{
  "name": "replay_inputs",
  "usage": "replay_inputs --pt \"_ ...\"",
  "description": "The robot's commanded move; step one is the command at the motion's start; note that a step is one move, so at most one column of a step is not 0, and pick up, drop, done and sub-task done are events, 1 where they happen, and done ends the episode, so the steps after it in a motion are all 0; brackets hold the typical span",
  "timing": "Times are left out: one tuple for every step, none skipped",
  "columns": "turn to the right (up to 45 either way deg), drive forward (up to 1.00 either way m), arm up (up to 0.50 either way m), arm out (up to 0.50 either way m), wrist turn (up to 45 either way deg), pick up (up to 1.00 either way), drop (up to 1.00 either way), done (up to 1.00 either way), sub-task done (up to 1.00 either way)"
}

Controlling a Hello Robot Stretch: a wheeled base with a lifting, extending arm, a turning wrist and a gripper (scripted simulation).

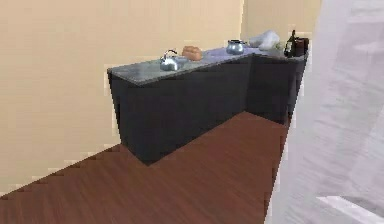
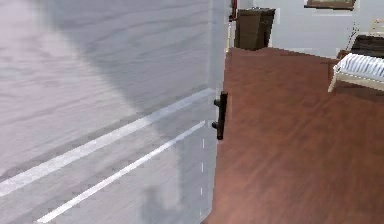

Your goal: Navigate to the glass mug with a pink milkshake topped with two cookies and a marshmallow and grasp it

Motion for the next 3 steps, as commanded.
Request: replay_inputs --pt "-42.0 0.0 0.0 0.0 0.0 0.0 0.0 0.0 0.0" --pt "0.0 0.3 0.0 0.0 0.0 0.0 0.0 0.0 0.0" --pt "-45.0 0.0 0.0 0.0 0.0 0.0 0.0 0.0 0.0"
